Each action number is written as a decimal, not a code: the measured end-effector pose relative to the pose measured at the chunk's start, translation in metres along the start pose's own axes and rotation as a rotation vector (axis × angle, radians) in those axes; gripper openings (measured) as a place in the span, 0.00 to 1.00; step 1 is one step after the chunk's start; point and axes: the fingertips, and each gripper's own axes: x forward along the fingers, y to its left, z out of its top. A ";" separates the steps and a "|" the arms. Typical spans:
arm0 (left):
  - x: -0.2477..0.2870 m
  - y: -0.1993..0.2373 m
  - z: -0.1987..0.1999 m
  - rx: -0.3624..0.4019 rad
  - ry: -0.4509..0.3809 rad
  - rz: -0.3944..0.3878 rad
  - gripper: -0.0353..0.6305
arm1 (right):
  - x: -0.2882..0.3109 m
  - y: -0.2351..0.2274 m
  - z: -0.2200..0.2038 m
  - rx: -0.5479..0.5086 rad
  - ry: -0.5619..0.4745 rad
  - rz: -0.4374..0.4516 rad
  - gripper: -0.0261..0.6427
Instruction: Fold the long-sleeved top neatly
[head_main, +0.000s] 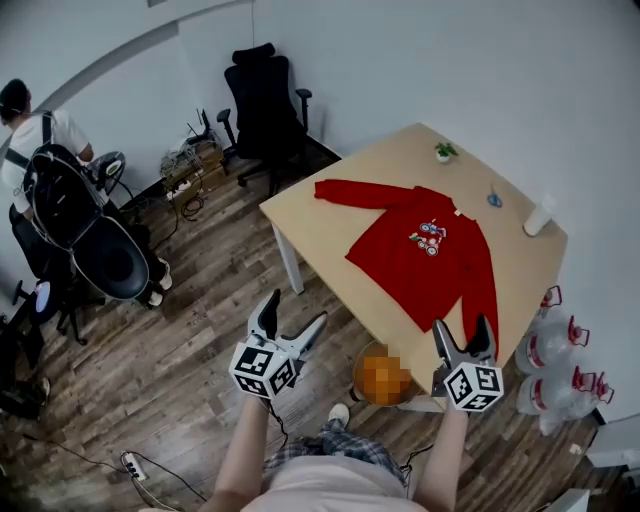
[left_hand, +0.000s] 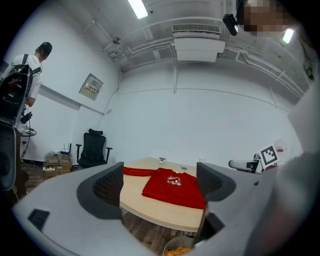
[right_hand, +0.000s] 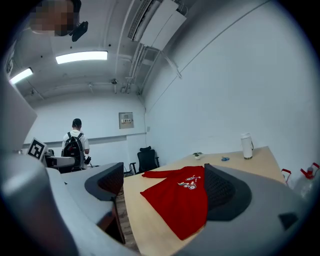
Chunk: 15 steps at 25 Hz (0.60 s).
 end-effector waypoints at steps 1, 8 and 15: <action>0.011 0.002 0.001 0.006 0.007 -0.014 0.71 | 0.007 -0.003 0.000 0.008 -0.001 -0.012 0.77; 0.081 0.014 0.004 0.012 0.051 -0.093 0.71 | 0.043 -0.023 0.003 0.021 0.018 -0.069 0.76; 0.171 0.018 0.001 0.016 0.085 -0.208 0.71 | 0.067 -0.057 0.007 0.037 0.008 -0.190 0.76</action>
